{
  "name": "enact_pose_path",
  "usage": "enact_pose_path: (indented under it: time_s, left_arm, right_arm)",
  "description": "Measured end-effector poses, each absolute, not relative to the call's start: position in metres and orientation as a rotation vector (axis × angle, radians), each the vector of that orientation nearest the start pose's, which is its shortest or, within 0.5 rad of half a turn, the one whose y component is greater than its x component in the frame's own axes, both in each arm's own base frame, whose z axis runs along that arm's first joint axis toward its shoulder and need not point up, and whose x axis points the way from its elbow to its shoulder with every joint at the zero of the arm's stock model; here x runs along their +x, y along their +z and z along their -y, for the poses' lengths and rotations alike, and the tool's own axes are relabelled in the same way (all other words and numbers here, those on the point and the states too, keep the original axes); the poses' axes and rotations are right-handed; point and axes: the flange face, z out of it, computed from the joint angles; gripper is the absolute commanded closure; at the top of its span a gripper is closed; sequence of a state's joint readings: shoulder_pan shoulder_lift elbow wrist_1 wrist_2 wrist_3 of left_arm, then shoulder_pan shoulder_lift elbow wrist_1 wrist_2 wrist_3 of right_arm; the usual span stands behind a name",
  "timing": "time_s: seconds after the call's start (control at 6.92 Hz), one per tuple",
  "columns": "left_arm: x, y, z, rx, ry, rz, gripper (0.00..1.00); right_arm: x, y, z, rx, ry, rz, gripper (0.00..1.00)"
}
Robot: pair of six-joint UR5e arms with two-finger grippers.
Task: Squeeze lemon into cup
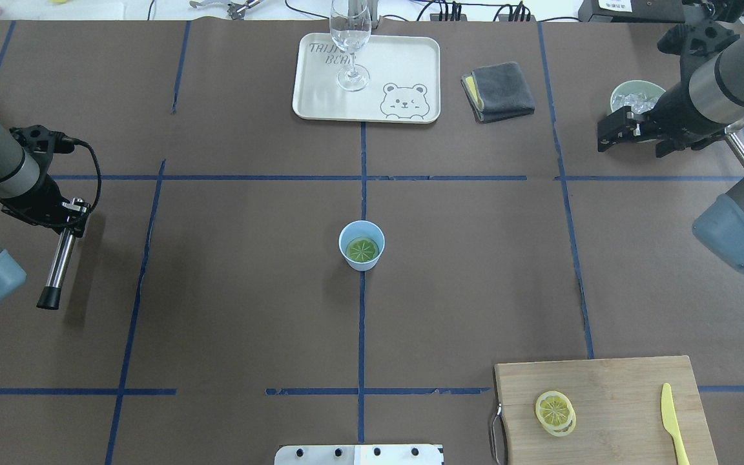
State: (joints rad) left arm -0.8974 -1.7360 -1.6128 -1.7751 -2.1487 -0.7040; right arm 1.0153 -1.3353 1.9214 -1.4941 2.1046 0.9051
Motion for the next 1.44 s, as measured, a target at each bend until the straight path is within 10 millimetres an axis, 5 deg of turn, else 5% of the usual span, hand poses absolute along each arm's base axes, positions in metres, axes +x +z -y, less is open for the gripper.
enact_pose_path:
  time_s: [0.29, 0.43, 0.58, 0.87, 1.16, 1.44]
  left_arm:
    - [0.304, 0.543, 0.495, -0.062, 0.102, -0.688, 0.98]
    - [0.305, 0.544, 0.494, -0.063, 0.104, -0.687, 0.27]
    - [0.305, 0.544, 0.494, -0.064, 0.103, -0.689, 0.0]
    - [0.305, 0.541, 0.494, -0.061, 0.101, -0.692, 0.0]
    - [0.296, 0.51, 0.492, -0.006, 0.12, -0.726, 0.0]
    - [0.251, 0.467, 0.496, 0.111, 0.142, -0.774, 0.0]
  right_arm:
    - [-0.223, 0.366, 0.516, 0.137, 0.154, 0.813, 0.0]
    - [-0.223, 0.368, 0.516, 0.135, 0.155, 0.812, 0.0]
    - [-0.223, 0.368, 0.516, 0.135, 0.155, 0.812, 0.0]
    - [-0.223, 0.368, 0.516, 0.134, 0.156, 0.812, 0.0]
    - [-0.223, 0.37, 0.515, 0.132, 0.15, 0.812, 0.0]
    - [-0.203, 0.388, 0.508, 0.137, 0.13, 0.792, 0.0]
